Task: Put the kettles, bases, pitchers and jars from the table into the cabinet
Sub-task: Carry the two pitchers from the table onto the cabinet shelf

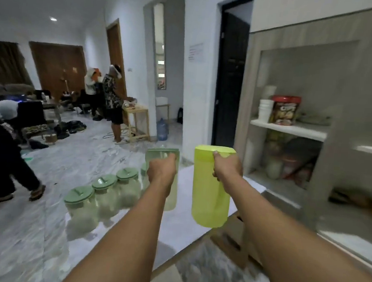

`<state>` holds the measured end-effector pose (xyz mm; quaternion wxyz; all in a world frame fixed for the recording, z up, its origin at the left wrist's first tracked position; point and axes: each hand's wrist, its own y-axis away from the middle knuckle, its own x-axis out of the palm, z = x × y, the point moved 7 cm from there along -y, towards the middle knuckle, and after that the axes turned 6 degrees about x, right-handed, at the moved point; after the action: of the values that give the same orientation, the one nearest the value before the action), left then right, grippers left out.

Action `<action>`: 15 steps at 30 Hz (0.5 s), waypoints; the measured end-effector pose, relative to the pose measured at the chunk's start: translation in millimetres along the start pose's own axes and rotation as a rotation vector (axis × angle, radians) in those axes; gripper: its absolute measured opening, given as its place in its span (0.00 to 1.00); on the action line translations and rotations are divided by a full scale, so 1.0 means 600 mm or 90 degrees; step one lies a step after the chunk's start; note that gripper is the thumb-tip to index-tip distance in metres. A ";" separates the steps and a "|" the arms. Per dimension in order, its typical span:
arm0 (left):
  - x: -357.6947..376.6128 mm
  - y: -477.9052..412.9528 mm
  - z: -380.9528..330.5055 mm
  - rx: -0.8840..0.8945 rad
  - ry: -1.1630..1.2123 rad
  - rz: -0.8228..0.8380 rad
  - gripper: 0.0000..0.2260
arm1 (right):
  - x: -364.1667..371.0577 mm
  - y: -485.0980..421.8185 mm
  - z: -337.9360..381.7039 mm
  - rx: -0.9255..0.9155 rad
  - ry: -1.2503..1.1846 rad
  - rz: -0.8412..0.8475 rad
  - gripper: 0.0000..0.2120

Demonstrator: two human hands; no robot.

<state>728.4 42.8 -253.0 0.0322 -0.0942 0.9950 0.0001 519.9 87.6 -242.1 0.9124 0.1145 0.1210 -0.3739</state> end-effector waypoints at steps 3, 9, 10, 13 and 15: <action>0.123 0.044 -0.056 0.036 0.034 0.100 0.13 | -0.148 -0.027 0.030 -0.027 -0.066 -0.128 0.26; 0.366 0.164 -0.152 0.082 0.083 0.282 0.15 | -0.449 -0.059 0.046 -0.050 -0.113 -0.346 0.34; 0.408 0.184 -0.163 0.088 0.088 0.306 0.16 | -0.494 -0.068 0.043 -0.046 -0.121 -0.376 0.34; 0.536 0.246 -0.199 0.116 0.112 0.379 0.22 | -0.628 -0.108 0.028 -0.028 -0.141 -0.451 0.30; 0.626 0.286 -0.222 0.150 0.109 0.420 0.27 | -0.715 -0.137 0.018 -0.031 -0.159 -0.495 0.28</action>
<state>319.3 139.8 -145.0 -0.0422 0.2364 0.9642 -0.1122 166.6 307.9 -110.0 0.7132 -0.0076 0.0525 -0.6990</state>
